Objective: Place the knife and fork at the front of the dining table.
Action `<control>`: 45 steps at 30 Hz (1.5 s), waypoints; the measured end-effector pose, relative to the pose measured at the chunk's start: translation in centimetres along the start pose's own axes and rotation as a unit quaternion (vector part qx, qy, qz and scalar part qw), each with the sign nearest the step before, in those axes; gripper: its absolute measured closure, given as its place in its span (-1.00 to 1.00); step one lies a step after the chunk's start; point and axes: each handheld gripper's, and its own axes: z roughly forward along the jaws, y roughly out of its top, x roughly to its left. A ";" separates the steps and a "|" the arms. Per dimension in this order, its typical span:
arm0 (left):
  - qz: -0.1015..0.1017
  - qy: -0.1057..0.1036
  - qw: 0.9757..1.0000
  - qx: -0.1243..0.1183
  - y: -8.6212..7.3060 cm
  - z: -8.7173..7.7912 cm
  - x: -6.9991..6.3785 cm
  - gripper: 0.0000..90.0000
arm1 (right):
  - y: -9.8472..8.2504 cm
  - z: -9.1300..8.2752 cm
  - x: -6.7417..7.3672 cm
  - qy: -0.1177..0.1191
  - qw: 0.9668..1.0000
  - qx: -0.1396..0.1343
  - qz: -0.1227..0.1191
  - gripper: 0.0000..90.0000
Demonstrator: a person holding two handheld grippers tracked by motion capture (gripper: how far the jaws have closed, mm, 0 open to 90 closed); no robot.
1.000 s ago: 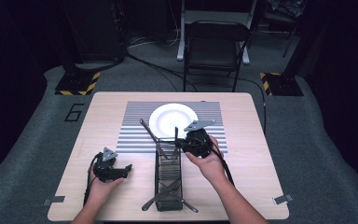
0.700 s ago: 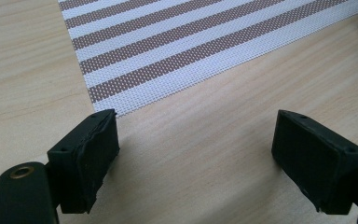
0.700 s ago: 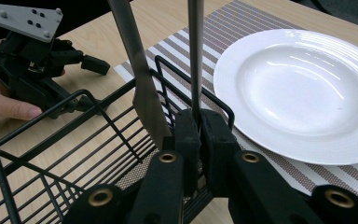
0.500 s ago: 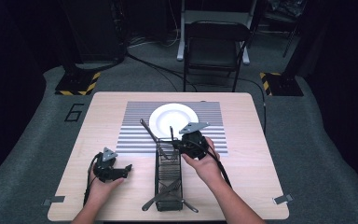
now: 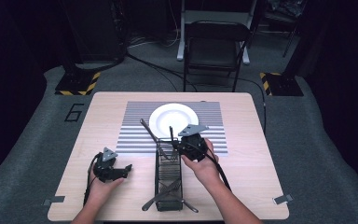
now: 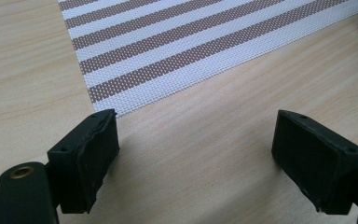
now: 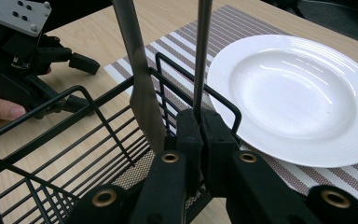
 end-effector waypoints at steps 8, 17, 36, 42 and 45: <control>0.000 0.000 1.000 0.000 0.0 0.0 0.0 -0.68 | -0.1 -0.5 -0.1 -0.004 1.000 -0.008 0.004 0.95; 0.000 0.000 1.000 -0.001 0.0 0.0 0.0 -0.68 | 0.2 -1.4 -0.5 0.011 1.000 -0.018 0.022 0.95; 0.000 0.000 1.000 0.000 0.0 0.0 0.0 -0.68 | 2.1 -4.2 0.3 0.036 0.999 -0.024 0.022 0.95; -0.001 0.000 1.000 -0.001 0.0 0.0 0.0 -0.68 | 2.7 -4.9 0.5 0.040 0.999 -0.021 0.015 0.95; 0.001 0.000 1.000 0.000 0.0 0.0 0.0 -0.68 | 3.2 -5.5 0.5 0.043 0.999 -0.026 0.008 0.95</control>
